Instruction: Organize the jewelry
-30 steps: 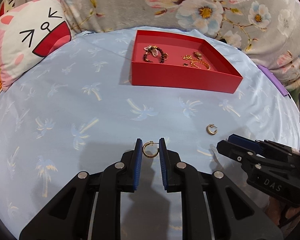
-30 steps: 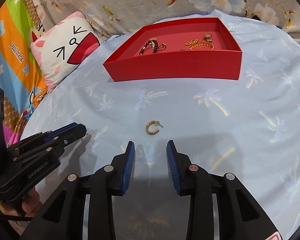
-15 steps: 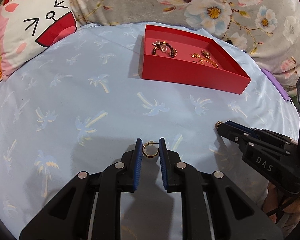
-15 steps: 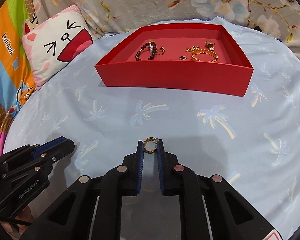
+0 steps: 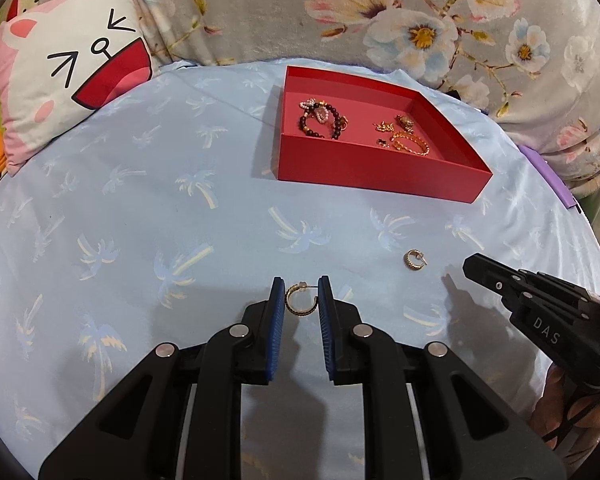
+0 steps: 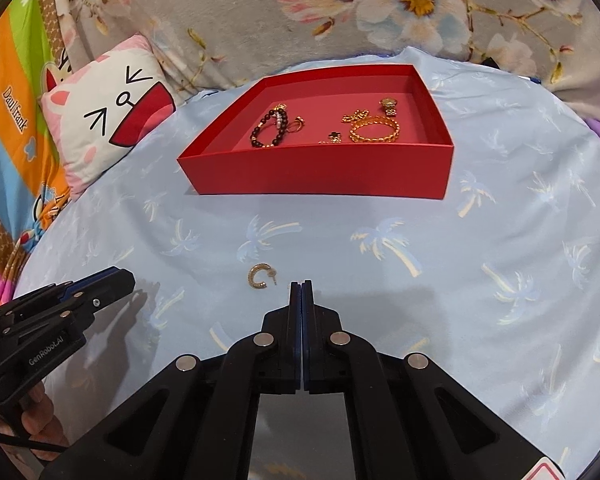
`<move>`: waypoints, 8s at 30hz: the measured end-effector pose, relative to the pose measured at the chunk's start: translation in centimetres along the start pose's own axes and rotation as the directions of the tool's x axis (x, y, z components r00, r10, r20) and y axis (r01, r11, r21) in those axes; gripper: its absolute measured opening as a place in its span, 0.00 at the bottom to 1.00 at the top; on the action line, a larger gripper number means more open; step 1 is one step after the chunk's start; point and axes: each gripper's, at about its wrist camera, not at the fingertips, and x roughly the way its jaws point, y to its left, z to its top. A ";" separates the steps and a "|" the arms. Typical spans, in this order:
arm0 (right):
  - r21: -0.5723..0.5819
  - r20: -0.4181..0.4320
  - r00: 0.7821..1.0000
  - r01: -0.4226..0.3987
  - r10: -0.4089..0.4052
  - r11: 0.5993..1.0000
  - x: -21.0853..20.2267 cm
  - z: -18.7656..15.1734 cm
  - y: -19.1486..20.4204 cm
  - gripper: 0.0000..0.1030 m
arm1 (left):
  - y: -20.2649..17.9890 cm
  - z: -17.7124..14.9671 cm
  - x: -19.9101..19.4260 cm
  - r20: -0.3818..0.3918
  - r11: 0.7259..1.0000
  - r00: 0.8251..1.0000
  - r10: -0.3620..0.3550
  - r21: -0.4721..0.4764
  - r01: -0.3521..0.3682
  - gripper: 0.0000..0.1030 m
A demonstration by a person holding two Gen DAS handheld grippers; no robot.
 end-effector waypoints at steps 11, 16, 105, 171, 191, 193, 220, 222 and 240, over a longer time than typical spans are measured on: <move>-0.100 -0.042 0.997 -0.064 0.060 0.993 2.3 1.6 2.3 0.37 | 0.1 -0.1 0.1 -0.007 1.000 1.000 0.000 -0.005 0.000 0.16; -0.138 -0.078 0.996 -0.043 0.032 0.990 4.1 1.9 3.0 0.29 | 0.6 -0.1 0.3 -0.010 1.000 1.000 0.001 -0.009 -0.001 0.16; 0.054 0.144 0.957 0.246 -0.251 0.968 0.7 2.2 -2.7 0.67 | -5.8 4.6 5.1 0.060 0.985 0.984 0.167 0.034 -0.169 0.52; 0.046 0.142 0.935 0.323 -0.326 0.945 1.4 1.8 -2.8 0.77 | -6.1 4.0 5.1 0.086 0.975 0.973 0.215 0.047 -0.219 0.61; 0.046 0.144 0.934 0.324 -0.327 0.945 1.4 1.8 -2.9 0.77 | -6.2 4.0 5.0 0.091 0.973 0.971 0.221 0.051 -0.226 0.61; 0.046 0.144 0.934 0.325 -0.328 0.945 1.4 1.8 -2.9 0.77 | -6.2 4.0 5.0 0.091 0.973 0.971 0.222 0.051 -0.227 0.61; 0.044 0.147 0.933 0.326 -0.328 0.944 1.3 1.7 -2.9 0.77 | -6.4 4.0 4.8 0.101 0.966 0.963 0.250 0.047 -0.255 0.63; 0.044 0.147 0.933 0.326 -0.329 0.944 1.3 1.7 -2.9 0.77 | -6.4 4.0 4.8 0.102 0.965 0.962 0.252 0.047 -0.257 0.63; 0.047 0.145 0.932 0.329 -0.332 0.943 1.4 1.7 -2.9 0.77 | -6.4 4.0 4.9 0.103 0.958 0.955 0.278 0.039 -0.283 0.70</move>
